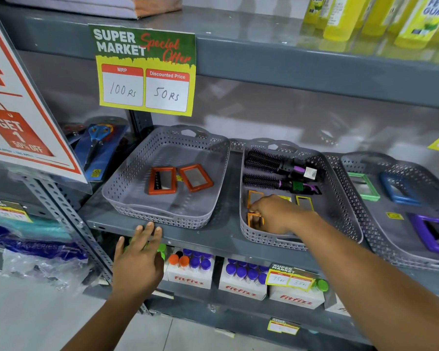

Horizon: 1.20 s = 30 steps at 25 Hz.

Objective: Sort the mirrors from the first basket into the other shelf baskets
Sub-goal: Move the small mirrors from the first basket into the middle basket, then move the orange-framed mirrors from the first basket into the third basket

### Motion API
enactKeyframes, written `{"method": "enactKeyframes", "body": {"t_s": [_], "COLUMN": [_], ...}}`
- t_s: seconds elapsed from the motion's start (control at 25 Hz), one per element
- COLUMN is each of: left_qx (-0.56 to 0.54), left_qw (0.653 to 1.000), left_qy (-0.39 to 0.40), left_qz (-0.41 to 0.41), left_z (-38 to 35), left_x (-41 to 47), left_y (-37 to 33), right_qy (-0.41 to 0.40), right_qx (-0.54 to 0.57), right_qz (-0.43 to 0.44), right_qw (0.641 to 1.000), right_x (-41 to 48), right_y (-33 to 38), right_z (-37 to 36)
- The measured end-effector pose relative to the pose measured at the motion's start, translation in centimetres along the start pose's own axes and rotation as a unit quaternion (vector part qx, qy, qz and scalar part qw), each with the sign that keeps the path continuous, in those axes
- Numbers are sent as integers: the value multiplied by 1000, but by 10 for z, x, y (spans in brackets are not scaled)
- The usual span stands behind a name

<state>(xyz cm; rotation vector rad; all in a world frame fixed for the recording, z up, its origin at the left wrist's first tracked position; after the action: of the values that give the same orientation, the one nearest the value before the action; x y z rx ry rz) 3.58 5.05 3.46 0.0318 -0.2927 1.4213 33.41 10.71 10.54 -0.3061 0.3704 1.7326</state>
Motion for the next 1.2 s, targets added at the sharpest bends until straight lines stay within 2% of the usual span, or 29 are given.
{"method": "enactKeyframes", "body": {"t_s": [0.2,0.28,0.4,0.52,0.68,1.0,1.2], "left_qx": [-4,-2,0,0,-9,-29,-26], "left_qw": [1000,1000,1000,999,997,988,985], "left_qy": [3,7,14,34,82,152,169], "left_qz": [-2,-5,-2,-8,10,8,-2], "left_z": [-1,-1,-1,-1,3,18,22], "left_x": [0,0,0,0,3,10,13], "left_y": [1,1,1,0,2,-6,-1], "right_qy": [1,-4,-50,-101,-114,-63,-8], "right_qx": [17,56,115,98,102,-46,-162], "right_qz": [0,-5,19,57,89,156,133], "right_qw": [1000,998,992,988,984,985,978], "right_x": [-3,-7,-9,6,41,121,158], "right_y": [2,3,11,25,50,119,134], "right_z": [4,16,49,76,94,83,79]}}
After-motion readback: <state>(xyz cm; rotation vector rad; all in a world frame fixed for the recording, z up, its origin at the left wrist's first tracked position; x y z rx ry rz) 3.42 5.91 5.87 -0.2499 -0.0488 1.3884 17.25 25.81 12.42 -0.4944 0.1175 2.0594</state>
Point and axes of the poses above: each hand's wrist, its own x-axis towards the middle knuckle, its own z-axis out of the back of the hand, y = z × x, the point moved 6 cm from there along x, towards the middle knuckle
